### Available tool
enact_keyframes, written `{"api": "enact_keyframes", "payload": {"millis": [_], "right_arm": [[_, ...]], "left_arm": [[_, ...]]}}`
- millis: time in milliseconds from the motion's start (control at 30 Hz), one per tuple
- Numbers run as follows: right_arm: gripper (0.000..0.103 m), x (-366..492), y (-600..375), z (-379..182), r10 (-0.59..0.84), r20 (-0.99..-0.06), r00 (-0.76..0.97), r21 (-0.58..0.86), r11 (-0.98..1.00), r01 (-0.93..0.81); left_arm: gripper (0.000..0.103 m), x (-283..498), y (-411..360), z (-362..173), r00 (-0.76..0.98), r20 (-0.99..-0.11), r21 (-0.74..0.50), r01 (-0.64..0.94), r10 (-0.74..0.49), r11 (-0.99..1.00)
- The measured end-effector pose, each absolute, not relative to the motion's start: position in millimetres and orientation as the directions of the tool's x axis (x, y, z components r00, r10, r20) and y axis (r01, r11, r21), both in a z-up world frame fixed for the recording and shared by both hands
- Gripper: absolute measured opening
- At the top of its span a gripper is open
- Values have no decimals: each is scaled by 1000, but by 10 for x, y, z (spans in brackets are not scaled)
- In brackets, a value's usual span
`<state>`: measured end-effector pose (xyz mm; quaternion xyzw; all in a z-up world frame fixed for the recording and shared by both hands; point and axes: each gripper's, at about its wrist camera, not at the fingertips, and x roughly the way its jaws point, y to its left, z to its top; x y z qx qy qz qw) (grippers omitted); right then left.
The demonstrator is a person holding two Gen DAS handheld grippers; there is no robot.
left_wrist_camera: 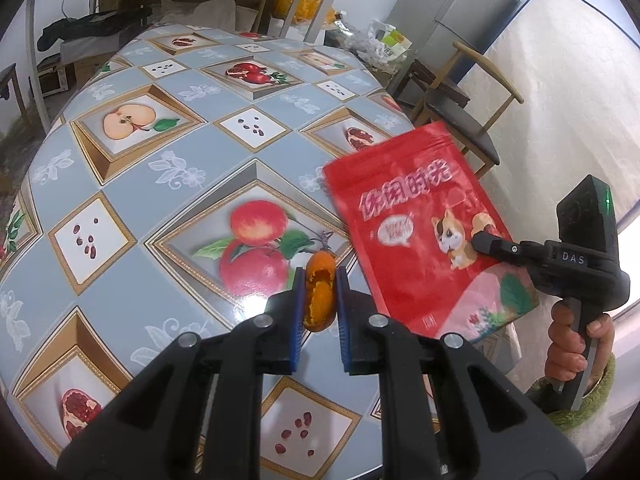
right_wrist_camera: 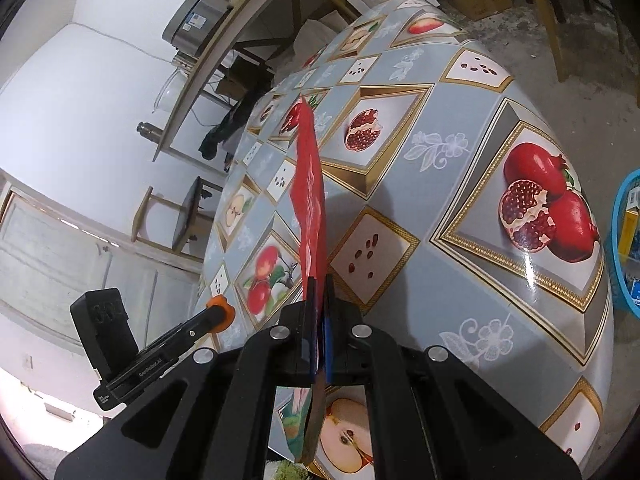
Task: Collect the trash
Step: 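Lift the red snack bag with the right gripper while the left gripper holds the orange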
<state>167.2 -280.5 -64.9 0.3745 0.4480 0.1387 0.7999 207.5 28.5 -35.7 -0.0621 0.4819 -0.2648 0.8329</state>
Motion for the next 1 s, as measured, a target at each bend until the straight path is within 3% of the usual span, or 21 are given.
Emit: {"api": "enact_keyframes", "payload": {"millis": [1000], "right_arm": [[3, 1617, -2873, -692, 578, -588, 566, 756, 641, 131]], "left_arm": [[13, 2075, 292, -381, 397, -776, -355, 368, -490, 859]]}}
